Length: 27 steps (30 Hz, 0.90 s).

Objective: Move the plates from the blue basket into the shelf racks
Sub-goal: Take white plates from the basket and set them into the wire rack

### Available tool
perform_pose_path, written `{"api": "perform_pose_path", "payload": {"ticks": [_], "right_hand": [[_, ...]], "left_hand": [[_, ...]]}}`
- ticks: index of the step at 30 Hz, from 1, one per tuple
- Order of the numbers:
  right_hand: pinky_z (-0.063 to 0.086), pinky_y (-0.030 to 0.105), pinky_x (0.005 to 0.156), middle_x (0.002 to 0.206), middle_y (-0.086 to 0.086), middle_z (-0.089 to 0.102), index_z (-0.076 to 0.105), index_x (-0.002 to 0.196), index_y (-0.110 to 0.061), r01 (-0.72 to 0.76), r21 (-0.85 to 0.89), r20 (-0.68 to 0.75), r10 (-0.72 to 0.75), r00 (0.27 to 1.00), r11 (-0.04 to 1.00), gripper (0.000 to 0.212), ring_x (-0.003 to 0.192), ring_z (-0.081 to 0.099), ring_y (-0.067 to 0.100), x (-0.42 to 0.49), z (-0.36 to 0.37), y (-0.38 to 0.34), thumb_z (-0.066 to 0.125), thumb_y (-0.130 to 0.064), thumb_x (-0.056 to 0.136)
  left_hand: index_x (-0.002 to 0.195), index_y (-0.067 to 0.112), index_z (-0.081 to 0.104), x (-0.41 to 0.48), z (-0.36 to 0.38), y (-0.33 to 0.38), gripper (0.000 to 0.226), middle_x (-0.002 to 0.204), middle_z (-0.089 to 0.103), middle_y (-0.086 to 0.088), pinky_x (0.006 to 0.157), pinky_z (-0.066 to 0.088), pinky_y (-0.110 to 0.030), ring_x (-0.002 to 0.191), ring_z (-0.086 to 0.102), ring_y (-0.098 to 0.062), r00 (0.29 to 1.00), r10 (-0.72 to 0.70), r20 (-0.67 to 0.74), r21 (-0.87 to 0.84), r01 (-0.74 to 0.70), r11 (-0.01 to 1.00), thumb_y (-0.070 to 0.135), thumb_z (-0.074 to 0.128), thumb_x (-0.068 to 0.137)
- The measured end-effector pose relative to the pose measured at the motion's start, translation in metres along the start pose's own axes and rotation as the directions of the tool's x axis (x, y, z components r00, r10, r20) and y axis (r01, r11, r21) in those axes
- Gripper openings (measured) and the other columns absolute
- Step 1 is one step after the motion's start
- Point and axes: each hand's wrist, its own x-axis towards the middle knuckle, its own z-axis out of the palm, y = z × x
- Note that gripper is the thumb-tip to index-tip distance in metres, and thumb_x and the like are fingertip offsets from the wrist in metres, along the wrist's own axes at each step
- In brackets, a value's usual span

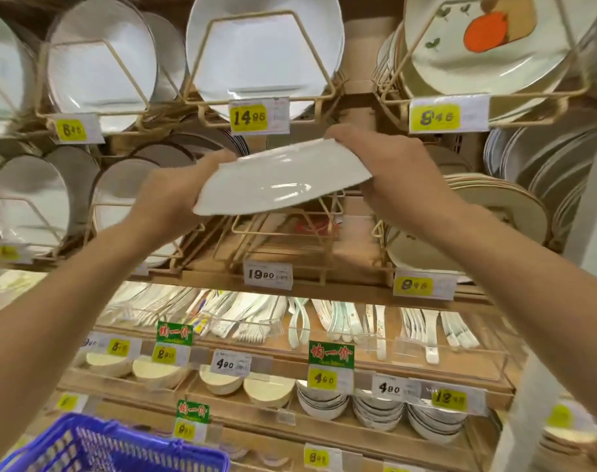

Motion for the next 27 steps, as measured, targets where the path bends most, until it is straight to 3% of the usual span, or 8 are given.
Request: {"api": "perform_pose_path", "payload": {"ticks": [4,6,11,14,17,19,22,27], "right_hand": [[0.044,0.032,0.086,0.128,-0.001,0.062,0.056,0.128,-0.017,-0.117,0.066,-0.050,0.121,0.991,0.991,0.044,0.116,0.059,0.021,0.011,0.049,0.016,0.056,-0.006,0.085],[0.044,0.033,0.082,0.120,0.001,0.065,0.059,0.121,-0.017,-0.190,0.068,-0.076,0.195,0.978,0.979,0.036,0.111,0.060,0.024,0.015,0.067,0.025,0.052,-0.006,0.087],[0.043,0.035,0.071,0.101,0.015,0.068,0.062,0.106,-0.014,-0.502,-0.059,-0.174,0.486,0.856,0.863,0.023,0.096,0.061,0.038,0.042,0.094,0.040,0.045,-0.008,0.092],[0.044,0.037,0.069,0.101,0.017,0.065,0.062,0.100,-0.010,-0.613,-0.074,-0.178,0.595,0.784,0.787,0.023,0.096,0.059,0.038,0.063,0.101,0.050,0.044,0.000,0.089],[0.043,0.035,0.071,0.101,0.016,0.066,0.064,0.100,-0.010,-0.658,-0.059,-0.181,0.640,0.747,0.751,0.024,0.098,0.059,0.036,0.075,0.112,0.067,0.043,-0.004,0.091],[0.046,0.036,0.076,0.106,0.015,0.066,0.065,0.110,-0.013,-0.679,-0.089,-0.182,0.658,0.730,0.729,0.032,0.104,0.060,0.035,0.079,0.122,0.077,0.042,-0.001,0.091],[0.049,0.039,0.083,0.111,0.015,0.065,0.063,0.120,-0.017,-0.699,-0.130,-0.184,0.676,0.714,0.703,0.038,0.108,0.060,0.035,0.088,0.136,0.090,0.046,0.001,0.091],[0.045,0.031,0.078,0.110,0.014,0.066,0.067,0.108,-0.009,-0.750,-0.150,-0.149,0.735,0.661,0.644,0.023,0.108,0.060,0.034,0.112,0.157,0.118,0.049,-0.007,0.093]], "left_hand": [[0.130,0.012,0.053,0.003,0.052,-0.016,0.061,0.096,0.069,-0.028,0.070,0.049,-0.044,0.089,0.065,-0.047,0.955,-0.268,0.127,-0.083,0.280,0.956,0.032,0.053,0.072],[0.123,0.010,0.058,0.010,0.072,-0.022,0.050,0.103,0.069,-0.025,0.072,0.047,-0.042,0.094,0.064,-0.044,0.940,-0.320,0.123,-0.090,0.331,0.939,0.030,0.055,0.077],[0.099,0.004,0.064,0.038,0.104,-0.041,0.028,0.093,0.068,-0.026,0.066,0.046,-0.042,0.085,0.063,-0.045,0.914,-0.404,0.036,-0.024,0.405,0.914,0.023,0.053,0.081],[0.079,0.001,0.066,0.058,0.119,-0.058,0.007,0.079,0.066,-0.022,0.064,0.046,-0.037,0.076,0.063,-0.032,0.813,-0.578,0.069,-0.251,0.575,0.778,0.004,0.060,0.077],[0.089,0.004,0.071,0.079,0.137,-0.069,0.015,0.086,0.070,-0.020,0.063,0.035,-0.024,0.085,0.067,-0.026,0.827,-0.561,0.045,-0.304,0.546,0.781,0.007,0.059,0.081],[0.100,0.007,0.072,0.092,0.148,-0.075,0.022,0.100,0.070,-0.023,0.067,0.037,-0.029,0.098,0.064,-0.038,0.835,-0.548,0.043,-0.211,0.544,0.812,0.016,0.058,0.086],[0.105,0.007,0.072,0.104,0.168,-0.086,0.025,0.107,0.069,-0.023,0.076,0.043,-0.037,0.102,0.061,-0.042,0.835,-0.550,0.030,-0.238,0.540,0.807,0.022,0.059,0.090],[0.101,-0.002,0.072,0.119,0.199,-0.102,0.025,0.101,0.070,-0.024,0.078,0.053,-0.040,0.092,0.066,-0.039,0.824,-0.564,0.047,-0.417,0.530,0.739,0.017,0.064,0.088]]}}
